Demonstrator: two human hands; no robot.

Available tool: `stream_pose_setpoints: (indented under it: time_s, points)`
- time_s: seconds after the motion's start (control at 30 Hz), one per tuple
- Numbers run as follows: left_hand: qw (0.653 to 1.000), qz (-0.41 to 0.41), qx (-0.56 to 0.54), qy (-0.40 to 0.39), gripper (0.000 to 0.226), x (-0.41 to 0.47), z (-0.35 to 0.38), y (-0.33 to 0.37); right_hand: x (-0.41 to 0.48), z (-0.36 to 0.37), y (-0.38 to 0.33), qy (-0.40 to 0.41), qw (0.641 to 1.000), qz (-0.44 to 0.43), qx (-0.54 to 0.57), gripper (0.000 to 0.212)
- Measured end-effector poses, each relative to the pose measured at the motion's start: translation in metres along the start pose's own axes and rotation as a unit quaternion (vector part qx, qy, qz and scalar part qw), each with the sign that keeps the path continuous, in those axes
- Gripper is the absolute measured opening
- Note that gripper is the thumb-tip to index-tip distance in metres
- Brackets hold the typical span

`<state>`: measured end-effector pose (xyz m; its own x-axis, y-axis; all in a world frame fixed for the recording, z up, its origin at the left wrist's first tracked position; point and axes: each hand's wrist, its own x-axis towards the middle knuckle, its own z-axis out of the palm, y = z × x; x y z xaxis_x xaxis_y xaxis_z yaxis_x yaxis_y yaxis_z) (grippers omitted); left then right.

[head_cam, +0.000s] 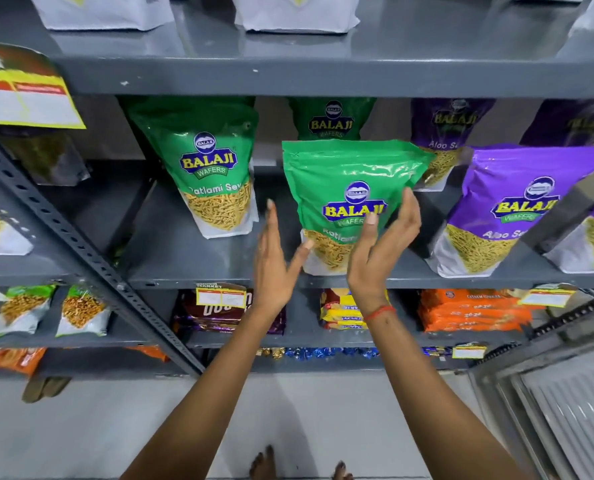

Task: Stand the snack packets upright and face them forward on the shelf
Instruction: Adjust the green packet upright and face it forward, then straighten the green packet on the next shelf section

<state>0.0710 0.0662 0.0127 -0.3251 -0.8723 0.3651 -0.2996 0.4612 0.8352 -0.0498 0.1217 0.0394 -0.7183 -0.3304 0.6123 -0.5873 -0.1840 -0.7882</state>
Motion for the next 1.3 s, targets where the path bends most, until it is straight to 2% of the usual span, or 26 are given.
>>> stream_pose_setpoints:
  time_s: [0.1, 0.2, 0.33, 0.43, 0.5, 0.57, 0.63, 0.8, 1.1, 1.3]
  points:
    - [0.995, 0.066, 0.014, 0.078, 0.079, 0.018, -0.032, 0.003, -0.007, 0.038, -0.037, -0.035, 0.992, -0.122, 0.014, 0.051]
    - [0.989, 0.049, 0.027, 0.134, 0.081, 0.038, -0.062, -0.021, -0.022, 0.089, -0.05, -0.088, 0.987, -0.131, 0.027, 0.047]
    - [0.985, -0.084, 0.01, 0.153, 0.094, 0.062, -0.096, -0.08, -0.044, 0.146, -0.034, -0.213, 0.975, -0.06, 0.014, 0.049]
    - [0.981, -0.171, -0.051, 0.077, 0.094, 0.076, -0.112, -0.113, -0.047, 0.179, -0.012, -0.317, 0.948, 0.0, -0.018, 0.066]
    - [0.974, -0.2, -0.103, 0.013, 0.08, 0.086, -0.119, -0.129, -0.042, 0.193, 0.0, -0.355, 0.929, 0.107, -0.004, 0.087]
    - [0.973, -0.196, -0.12, -0.027, 0.053, 0.091, -0.122, -0.141, -0.037, 0.201, 0.011, -0.372, 0.902, 0.217, 0.021, 0.108]
    - [0.97, -0.2, -0.126, -0.05, 0.039, 0.093, -0.123, -0.148, -0.037, 0.204, 0.025, -0.367, 0.895, 0.25, 0.032, 0.117]
    - [0.963, -0.213, -0.145, -0.078, 0.034, 0.091, -0.125, -0.15, -0.041, 0.201, 0.038, -0.387, 0.894, 0.227, -0.005, 0.086]
    - [0.962, -0.225, -0.116, -0.105, 0.045, 0.051, -0.152, -0.154, -0.082, 0.159, 0.014, -0.388, 0.887, 0.245, 0.059, 0.063]
    - [0.962, -0.225, -0.123, -0.096, 0.042, 0.022, -0.16, -0.152, -0.107, 0.145, 0.002, -0.368, 0.896, 0.244, 0.051, 0.063]
